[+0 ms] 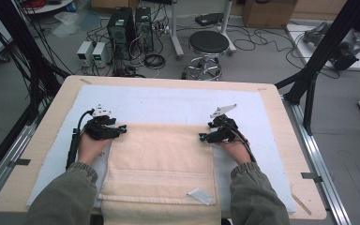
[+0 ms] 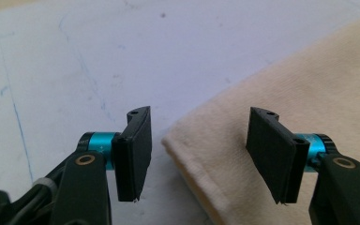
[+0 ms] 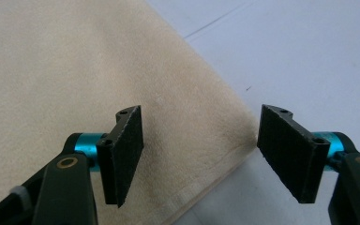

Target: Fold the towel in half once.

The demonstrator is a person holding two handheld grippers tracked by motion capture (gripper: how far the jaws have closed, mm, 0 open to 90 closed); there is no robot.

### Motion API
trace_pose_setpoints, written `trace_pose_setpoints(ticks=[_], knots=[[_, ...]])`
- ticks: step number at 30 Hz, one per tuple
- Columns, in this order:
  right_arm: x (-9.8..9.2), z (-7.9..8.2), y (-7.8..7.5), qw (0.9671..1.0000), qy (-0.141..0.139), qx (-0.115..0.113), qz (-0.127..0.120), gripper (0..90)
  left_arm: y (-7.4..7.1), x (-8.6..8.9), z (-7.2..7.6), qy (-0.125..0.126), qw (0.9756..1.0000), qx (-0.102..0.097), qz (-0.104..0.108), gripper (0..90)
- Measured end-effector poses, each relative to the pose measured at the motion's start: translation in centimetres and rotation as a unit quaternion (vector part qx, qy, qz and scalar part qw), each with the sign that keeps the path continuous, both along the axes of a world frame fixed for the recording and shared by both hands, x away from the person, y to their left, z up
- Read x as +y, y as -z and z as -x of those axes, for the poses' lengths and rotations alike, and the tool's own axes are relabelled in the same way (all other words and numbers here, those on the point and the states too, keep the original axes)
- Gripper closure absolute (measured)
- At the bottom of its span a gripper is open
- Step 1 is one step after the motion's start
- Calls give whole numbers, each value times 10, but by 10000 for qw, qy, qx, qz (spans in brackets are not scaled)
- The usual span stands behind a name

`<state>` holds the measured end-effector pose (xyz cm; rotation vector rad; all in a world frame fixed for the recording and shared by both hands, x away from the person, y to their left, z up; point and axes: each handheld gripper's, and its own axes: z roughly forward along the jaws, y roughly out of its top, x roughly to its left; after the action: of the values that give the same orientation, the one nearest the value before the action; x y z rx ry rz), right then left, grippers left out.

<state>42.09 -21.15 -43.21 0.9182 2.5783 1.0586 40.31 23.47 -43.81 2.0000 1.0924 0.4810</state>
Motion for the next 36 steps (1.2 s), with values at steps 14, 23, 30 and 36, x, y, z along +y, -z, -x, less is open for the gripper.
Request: trace_pose_setpoints(ticks=[14,23,30,36], knots=[[8,-12,-10,9993,-356,-20,-63,808,-20,-11,-15,49,9998,-8,-204,811],[13,-34,-91,9955,-1,-936,-122,809,-112,-14,-40,-231,9949,-946,-246,819],[5,-50,-97,9956,529,-757,-134,489,-118,-23,-47,-56,9954,-893,-355,636],[-2,-36,-70,9977,440,-508,-109,405,-89,-10,-34,-35,9974,-658,-282,558]])
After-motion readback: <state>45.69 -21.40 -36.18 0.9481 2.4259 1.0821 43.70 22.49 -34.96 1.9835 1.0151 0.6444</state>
